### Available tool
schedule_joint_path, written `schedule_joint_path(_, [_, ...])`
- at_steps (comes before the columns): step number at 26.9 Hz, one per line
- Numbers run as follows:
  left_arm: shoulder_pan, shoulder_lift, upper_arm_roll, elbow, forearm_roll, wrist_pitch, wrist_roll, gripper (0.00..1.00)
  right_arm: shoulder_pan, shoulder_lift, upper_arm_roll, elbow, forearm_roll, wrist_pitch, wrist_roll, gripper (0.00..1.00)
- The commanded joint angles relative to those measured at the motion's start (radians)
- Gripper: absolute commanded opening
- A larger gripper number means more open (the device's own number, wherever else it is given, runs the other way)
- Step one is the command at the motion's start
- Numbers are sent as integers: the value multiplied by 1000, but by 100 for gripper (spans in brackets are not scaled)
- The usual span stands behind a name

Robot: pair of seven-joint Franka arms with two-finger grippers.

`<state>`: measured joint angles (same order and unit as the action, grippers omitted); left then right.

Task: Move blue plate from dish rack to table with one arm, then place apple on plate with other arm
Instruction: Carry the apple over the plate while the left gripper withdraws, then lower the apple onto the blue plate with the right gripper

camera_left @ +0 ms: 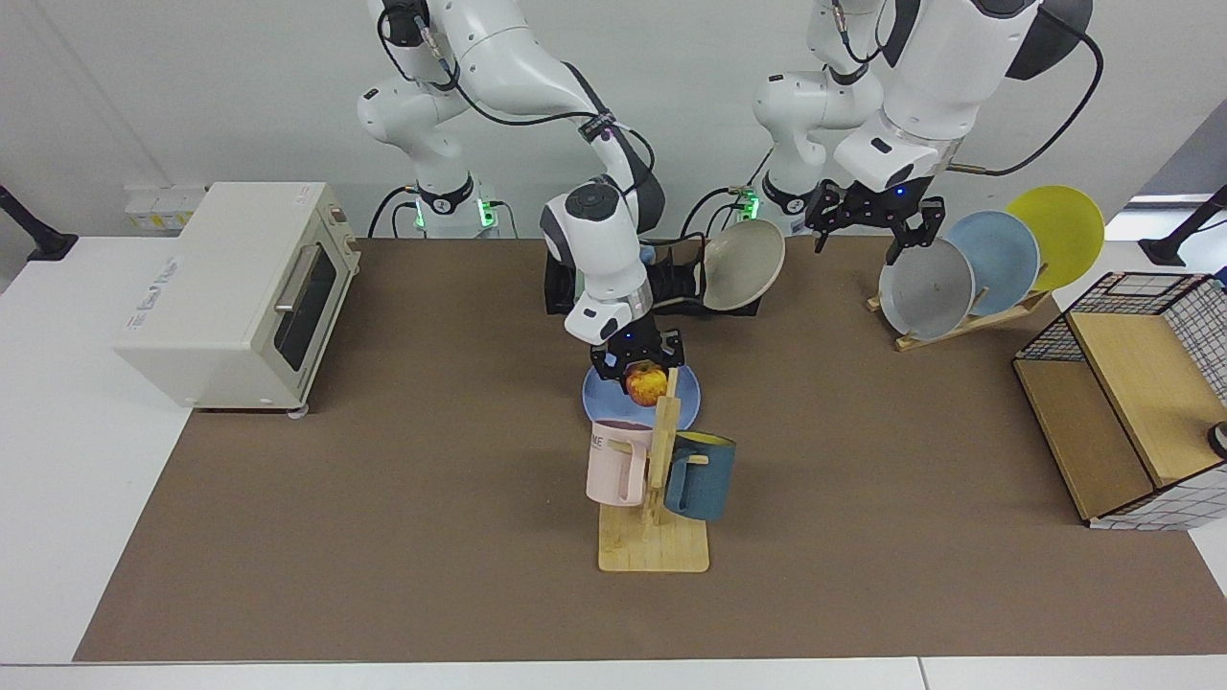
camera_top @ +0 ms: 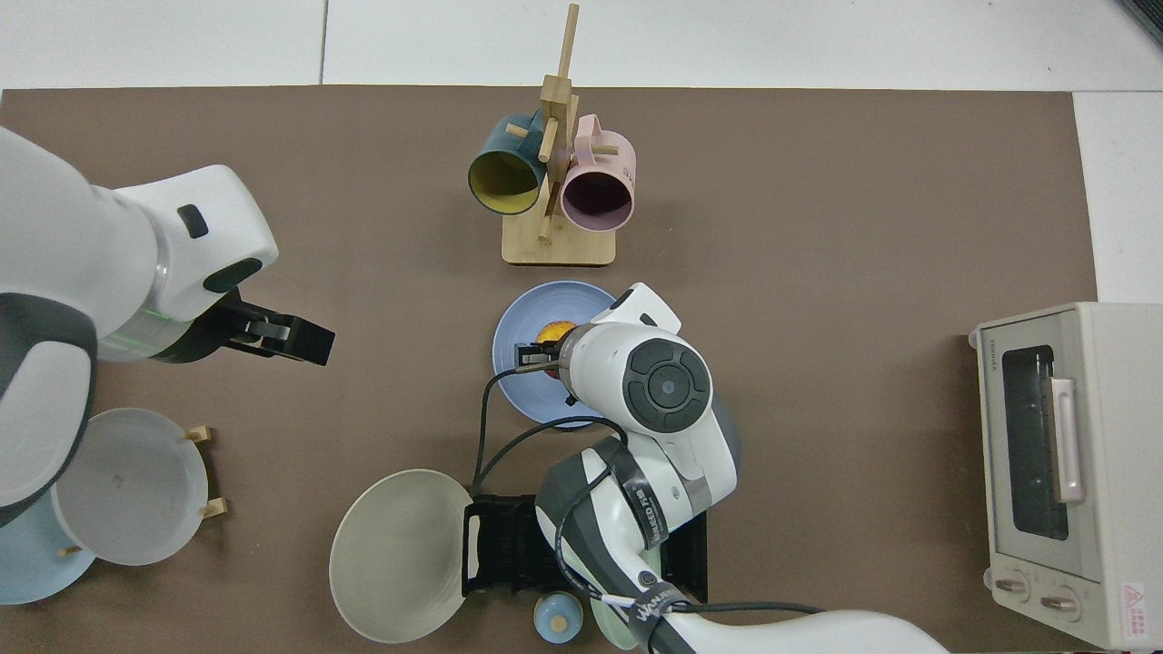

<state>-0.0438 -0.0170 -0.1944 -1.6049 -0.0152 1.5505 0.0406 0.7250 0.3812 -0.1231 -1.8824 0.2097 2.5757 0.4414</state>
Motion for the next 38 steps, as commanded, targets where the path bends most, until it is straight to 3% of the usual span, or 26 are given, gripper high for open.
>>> schedule_joint_path(1, [-8, -29, 6, -29, 12, -10, 15, 100, -3, 8, 2, 9, 19, 4, -15, 8])
schedule_joint_path(5, [-10, -41, 4, -29, 20, -16, 12, 100, 8, 11, 3, -26, 20, 4, -13, 14])
schedule_joint_path(16, [-7, -70, 10, -26, 20, -55, -13, 100, 34, 19, 2, -34, 36, -11, 0, 16])
schedule_joint_path(32, [-8, -75, 10, -21, 32, -44, -45, 100, 36, -5, 2, -92, 34, -11, -9, 31])
schedule_joint_path(34, [-8, -75, 10, -21, 44, -41, -45, 100, 36, -5, 0, -93, 33, -12, -13, 40])
schedule_joint_path(38, [-7, -60, 10, -9, 43, -23, -48, 100, 31, -4, -1, -90, 11, -12, -44, 92])
